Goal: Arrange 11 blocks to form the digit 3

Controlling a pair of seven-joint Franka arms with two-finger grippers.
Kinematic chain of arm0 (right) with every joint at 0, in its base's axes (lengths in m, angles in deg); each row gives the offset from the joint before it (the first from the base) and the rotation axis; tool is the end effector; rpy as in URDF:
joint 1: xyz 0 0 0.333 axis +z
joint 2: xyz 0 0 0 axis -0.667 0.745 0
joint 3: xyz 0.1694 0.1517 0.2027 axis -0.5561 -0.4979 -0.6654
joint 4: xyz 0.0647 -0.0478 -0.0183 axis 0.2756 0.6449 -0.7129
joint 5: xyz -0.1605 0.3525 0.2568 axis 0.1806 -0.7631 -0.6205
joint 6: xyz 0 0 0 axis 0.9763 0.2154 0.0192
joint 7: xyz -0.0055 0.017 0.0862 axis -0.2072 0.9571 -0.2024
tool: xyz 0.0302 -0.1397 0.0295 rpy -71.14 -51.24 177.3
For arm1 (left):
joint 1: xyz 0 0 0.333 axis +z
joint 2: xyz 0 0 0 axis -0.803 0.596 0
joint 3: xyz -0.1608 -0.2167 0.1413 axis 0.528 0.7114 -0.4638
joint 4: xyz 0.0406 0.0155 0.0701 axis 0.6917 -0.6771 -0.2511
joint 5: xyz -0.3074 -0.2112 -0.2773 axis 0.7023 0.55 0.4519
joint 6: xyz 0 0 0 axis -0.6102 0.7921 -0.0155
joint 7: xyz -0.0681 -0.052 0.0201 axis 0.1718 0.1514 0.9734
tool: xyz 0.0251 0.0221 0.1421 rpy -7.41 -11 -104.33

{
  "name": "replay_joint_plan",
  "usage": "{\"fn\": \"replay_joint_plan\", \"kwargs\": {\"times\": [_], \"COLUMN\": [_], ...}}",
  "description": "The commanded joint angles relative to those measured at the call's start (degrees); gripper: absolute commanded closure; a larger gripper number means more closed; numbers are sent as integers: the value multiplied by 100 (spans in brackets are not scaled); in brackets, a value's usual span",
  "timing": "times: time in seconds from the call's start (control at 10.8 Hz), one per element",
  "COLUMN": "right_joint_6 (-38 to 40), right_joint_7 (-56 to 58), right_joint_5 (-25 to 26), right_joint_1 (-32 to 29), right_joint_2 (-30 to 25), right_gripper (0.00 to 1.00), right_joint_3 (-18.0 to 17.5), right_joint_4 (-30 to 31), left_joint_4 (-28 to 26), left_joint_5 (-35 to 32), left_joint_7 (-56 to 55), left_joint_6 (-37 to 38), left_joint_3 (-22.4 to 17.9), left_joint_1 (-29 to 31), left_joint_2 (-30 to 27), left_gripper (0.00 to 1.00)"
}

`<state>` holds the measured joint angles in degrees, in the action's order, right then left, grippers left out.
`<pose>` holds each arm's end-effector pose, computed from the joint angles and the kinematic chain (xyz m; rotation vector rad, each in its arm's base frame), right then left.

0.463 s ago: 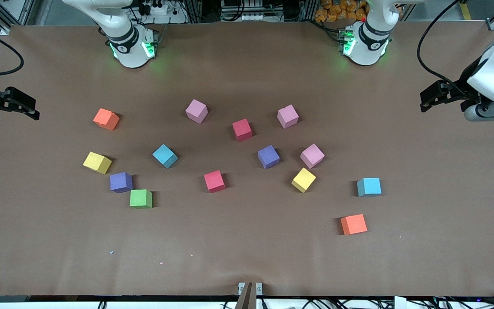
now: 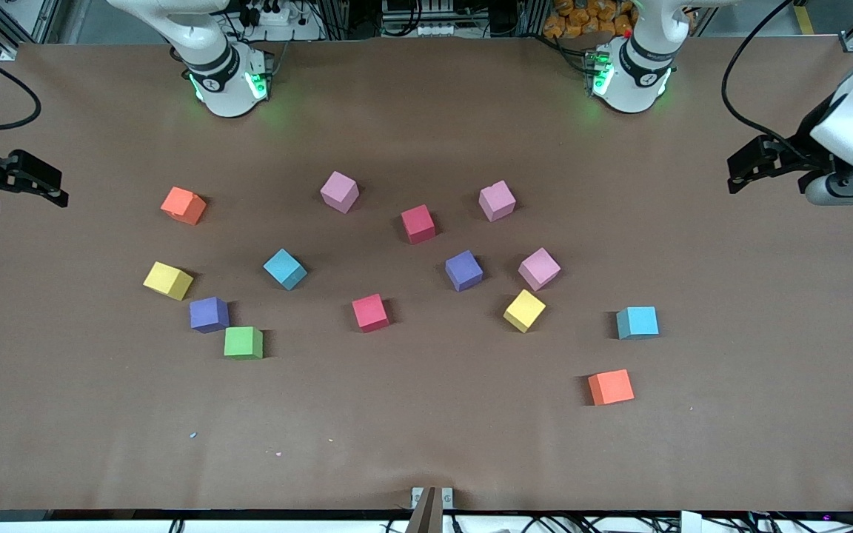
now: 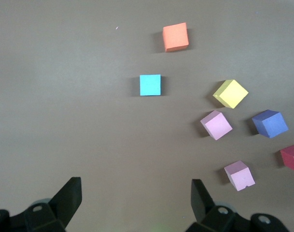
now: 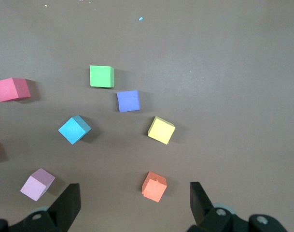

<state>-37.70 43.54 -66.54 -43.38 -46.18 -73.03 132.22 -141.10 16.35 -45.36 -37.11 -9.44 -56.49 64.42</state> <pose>0.6349 -0.0146 0.5850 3.1336 0.1690 -0.0116 0.6249 -0.1074 0.5980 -3.1292 0.0581 -0.0127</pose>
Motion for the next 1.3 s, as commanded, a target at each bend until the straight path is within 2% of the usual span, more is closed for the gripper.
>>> {"fn": "replay_joint_plan", "kwargs": {"times": [0.0,0.19,0.28,0.37,0.56,0.74,0.83,1.02,1.2], "right_joint_6": [46,46,46,46,81,55,46,64,151], "right_joint_7": [30,30,30,39,4,4,-5,-5,56], "right_joint_5": [47,38,56,65,30,-40,-102,-102,-102], "right_joint_1": [40,57,145,259,443,576,707,997,1068], "right_joint_2": [71,89,141,255,440,860,1036,1300,1337], "right_gripper": [0,0,0,0,0,0,0,0,0], "right_joint_3": [11,11,11,11,11,2,2,2,2], "right_joint_4": [-150,-150,-150,-150,-132,-150,-150,-141,-124], "left_joint_4": [-35,-96,-236,-498,-851,-1246,-1309,-1309,-1301], "left_joint_5": [-111,-85,-85,-94,-15,-6,-14,-32,-85], "left_joint_7": [-34,-506,-1075,-1663,-2046,-2904,-3404,-4311,-4962], "left_joint_6": [-453,-621,-735,-945,-1114,-1699,-1964,-2159,-2291], "left_joint_3": [289,509,701,825,1037,1422,1598,1635,1635], "left_joint_1": [-236,-404,-552,-658,-729,-799,-948,-1386,-1887], "left_joint_2": [137,331,384,384,402,524,734,1217,1639], "left_gripper": [0,0,0,0,0,0,0,0,0]}}
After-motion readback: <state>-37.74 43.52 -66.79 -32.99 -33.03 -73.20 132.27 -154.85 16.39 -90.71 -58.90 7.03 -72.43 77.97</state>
